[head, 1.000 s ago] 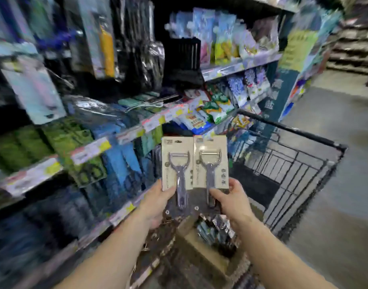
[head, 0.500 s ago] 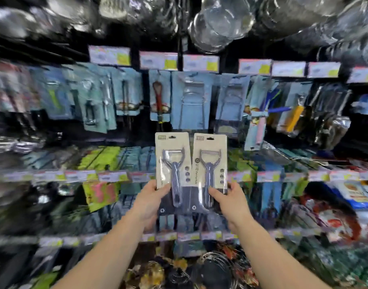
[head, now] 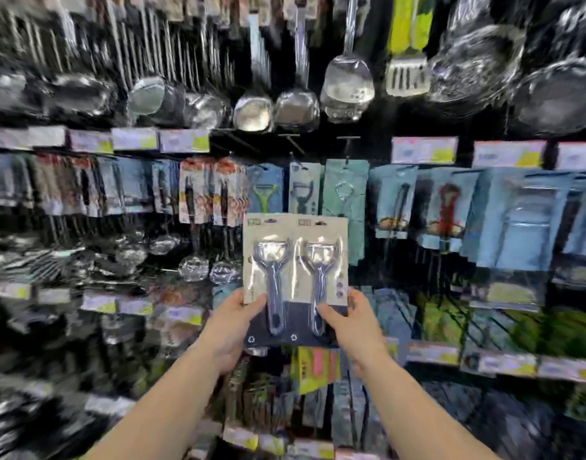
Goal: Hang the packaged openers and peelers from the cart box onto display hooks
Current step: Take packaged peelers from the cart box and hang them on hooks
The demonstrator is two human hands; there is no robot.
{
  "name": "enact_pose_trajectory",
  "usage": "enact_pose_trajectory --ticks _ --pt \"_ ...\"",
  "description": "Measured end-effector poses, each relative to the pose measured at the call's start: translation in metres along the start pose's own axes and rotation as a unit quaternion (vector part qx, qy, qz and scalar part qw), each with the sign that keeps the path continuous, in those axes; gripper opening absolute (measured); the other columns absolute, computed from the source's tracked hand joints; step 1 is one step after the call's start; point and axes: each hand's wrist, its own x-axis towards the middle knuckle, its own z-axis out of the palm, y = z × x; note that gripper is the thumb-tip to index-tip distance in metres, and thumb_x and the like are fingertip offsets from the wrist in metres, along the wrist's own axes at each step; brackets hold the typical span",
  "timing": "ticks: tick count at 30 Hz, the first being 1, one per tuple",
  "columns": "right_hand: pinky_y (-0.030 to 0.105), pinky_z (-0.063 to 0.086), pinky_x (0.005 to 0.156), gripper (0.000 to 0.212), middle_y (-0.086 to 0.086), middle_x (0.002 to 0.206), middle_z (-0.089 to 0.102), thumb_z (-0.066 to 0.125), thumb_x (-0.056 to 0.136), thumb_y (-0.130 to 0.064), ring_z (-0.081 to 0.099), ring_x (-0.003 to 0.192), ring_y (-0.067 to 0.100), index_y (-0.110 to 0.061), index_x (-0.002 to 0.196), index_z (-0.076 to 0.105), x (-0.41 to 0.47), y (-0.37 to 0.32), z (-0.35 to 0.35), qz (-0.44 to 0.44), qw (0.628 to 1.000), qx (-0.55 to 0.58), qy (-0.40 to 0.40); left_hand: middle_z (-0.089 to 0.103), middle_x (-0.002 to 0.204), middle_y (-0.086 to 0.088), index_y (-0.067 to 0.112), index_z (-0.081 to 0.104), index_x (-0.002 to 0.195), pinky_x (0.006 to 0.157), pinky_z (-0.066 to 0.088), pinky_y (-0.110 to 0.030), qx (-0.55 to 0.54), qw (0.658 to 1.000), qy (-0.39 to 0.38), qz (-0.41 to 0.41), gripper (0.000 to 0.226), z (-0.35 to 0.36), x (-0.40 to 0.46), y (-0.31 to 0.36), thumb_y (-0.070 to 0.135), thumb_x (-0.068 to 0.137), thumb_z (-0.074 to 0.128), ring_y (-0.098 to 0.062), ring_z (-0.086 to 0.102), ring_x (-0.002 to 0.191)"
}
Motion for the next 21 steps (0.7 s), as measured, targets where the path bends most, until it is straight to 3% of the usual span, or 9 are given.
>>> enact_pose_trajectory --ticks 3,5,6,8,11,17,19,21 --pt "0.003 0.042 0.054 0.032 -0.029 0.093 0.052 0.073 0.086 -0.028 0.055 0.076 -0.02 -0.039 0.1 0.046 0.011 -0.012 0.035 -0.02 1.0 0.013 0.005 0.078 0.1 -0.009 0.011 0.069 0.11 0.066 0.061 -0.037 -0.014 1.0 -0.016 0.008 0.018 -0.035 0.02 0.007 0.017 0.098 0.057 -0.025 0.076 0.086" --pt "0.01 0.048 0.073 0.039 -0.023 0.106 0.058 0.074 0.085 -0.028 0.058 0.095 -0.006 -0.035 0.113 0.048 0.017 -0.021 0.05 -0.027 0.999 0.019 0.021 0.077 0.106 -0.01 0.013 0.068 0.115 0.075 0.06 -0.041 -0.017 0.999 -0.031 -0.003 0.021 -0.05 0.032 0.009 0.019 0.098 0.056 -0.028 0.074 0.096" --pt "0.022 0.051 0.087 0.045 -0.017 0.114 0.06 0.074 0.085 -0.027 0.059 0.103 0.003 -0.031 0.121 0.048 0.02 -0.026 0.055 -0.028 0.999 0.023 0.03 0.077 0.108 -0.01 0.013 0.068 0.117 0.08 0.059 -0.043 -0.02 0.999 -0.034 -0.005 0.022 -0.057 0.039 0.011 0.019 0.099 0.056 -0.028 0.074 0.099" --pt "0.035 0.048 0.098 0.05 -0.01 0.123 0.062 0.075 0.084 -0.024 0.059 0.11 0.01 -0.027 0.126 0.049 0.028 -0.039 0.063 -0.035 0.998 0.033 0.045 0.077 0.108 -0.011 0.014 0.068 0.116 0.082 0.057 -0.044 -0.033 0.999 -0.034 -0.001 0.022 -0.068 0.052 0.014 0.019 0.099 0.056 -0.029 0.074 0.099" --pt "0.032 0.047 0.094 0.042 -0.012 0.122 0.062 0.075 0.083 -0.025 0.059 0.108 0.009 -0.034 0.116 0.05 0.042 -0.059 0.067 -0.06 0.996 0.028 0.061 0.077 0.108 -0.009 0.017 0.071 0.112 0.075 0.059 -0.04 -0.066 0.998 -0.018 0.007 0.02 -0.079 0.063 0.016 0.017 0.098 0.057 -0.028 0.075 0.097" --pt "0.045 0.044 0.105 0.05 -0.006 0.129 0.061 0.074 0.084 -0.024 0.058 0.119 0.017 -0.025 0.126 0.048 0.068 -0.094 0.069 -0.084 0.993 0.033 0.081 0.078 0.104 -0.01 0.023 0.078 0.092 0.076 0.058 -0.041 -0.083 0.996 -0.016 -0.002 0.019 -0.091 0.076 0.019 0.018 0.094 0.06 -0.029 0.075 0.093" --pt "0.042 0.045 0.105 0.055 -0.006 0.131 0.06 0.074 0.085 -0.025 0.057 0.12 0.016 -0.023 0.134 0.048 0.074 -0.098 0.068 -0.084 0.993 0.027 0.084 0.077 0.104 -0.011 0.02 0.077 0.098 0.075 0.059 -0.04 -0.092 0.996 -0.015 0.0 0.018 -0.093 0.081 0.016 0.017 0.095 0.059 -0.029 0.075 0.093" --pt "0.028 0.051 0.091 0.043 -0.009 0.122 0.065 0.073 0.086 -0.022 0.062 0.107 0.007 -0.028 0.124 0.055 0.078 -0.101 0.066 -0.091 0.992 0.028 0.087 0.076 0.108 -0.012 0.015 0.071 0.112 0.078 0.057 -0.041 -0.098 0.995 -0.019 -0.003 0.02 -0.093 0.083 0.01 0.017 0.096 0.057 -0.03 0.074 0.096"
